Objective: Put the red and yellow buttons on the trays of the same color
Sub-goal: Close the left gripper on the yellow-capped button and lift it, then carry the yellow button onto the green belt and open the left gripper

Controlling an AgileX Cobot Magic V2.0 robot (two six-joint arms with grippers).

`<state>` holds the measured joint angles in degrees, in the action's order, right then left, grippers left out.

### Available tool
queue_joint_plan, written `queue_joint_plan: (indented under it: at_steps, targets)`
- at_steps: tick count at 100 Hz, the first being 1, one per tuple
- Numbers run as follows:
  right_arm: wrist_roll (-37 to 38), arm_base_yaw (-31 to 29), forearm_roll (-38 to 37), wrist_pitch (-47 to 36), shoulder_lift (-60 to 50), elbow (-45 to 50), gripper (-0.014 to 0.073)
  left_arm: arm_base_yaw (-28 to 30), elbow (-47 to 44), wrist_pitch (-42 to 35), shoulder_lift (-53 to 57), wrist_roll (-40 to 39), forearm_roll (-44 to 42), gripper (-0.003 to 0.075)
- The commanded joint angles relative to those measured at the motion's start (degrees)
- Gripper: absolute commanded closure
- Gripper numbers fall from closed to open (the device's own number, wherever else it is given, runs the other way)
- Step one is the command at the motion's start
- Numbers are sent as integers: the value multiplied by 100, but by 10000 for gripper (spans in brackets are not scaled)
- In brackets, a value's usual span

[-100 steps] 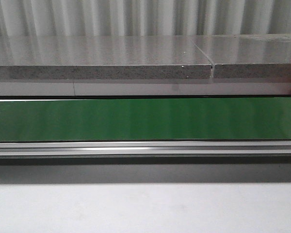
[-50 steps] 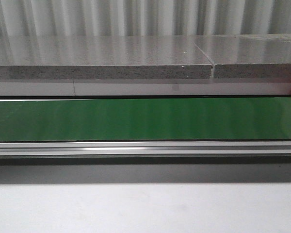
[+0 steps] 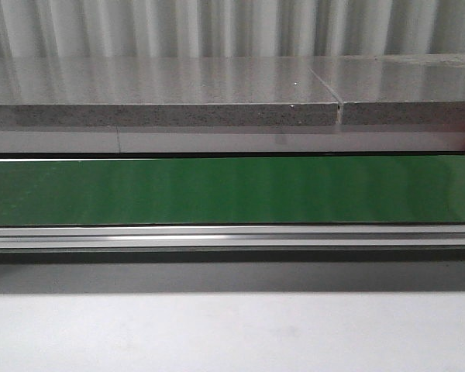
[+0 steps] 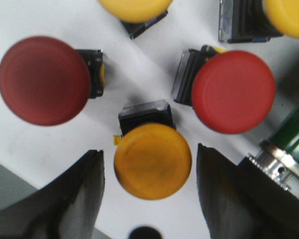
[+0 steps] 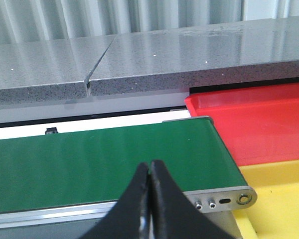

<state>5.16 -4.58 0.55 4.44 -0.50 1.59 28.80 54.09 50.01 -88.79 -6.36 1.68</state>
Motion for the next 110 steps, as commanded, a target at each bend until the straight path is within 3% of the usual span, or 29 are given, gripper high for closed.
queue_joint_plan:
  at_steps: [1, 40, 71, 110]
  targets:
    - [-34, -21, -55, -444, -31, -86, 708, 6, 311, 5, 1, -13, 108, 314]
    - [-34, -21, -55, -444, -31, -86, 708, 6, 460, 147, -326, -13, 130, 316]
    - [-34, -21, -55, -444, -31, -86, 708, 6, 460, 87, -326, -13, 130, 520]
    - [-34, -21, -55, -444, -31, -86, 708, -6, 460, 844, 735, 400, 130, 527]
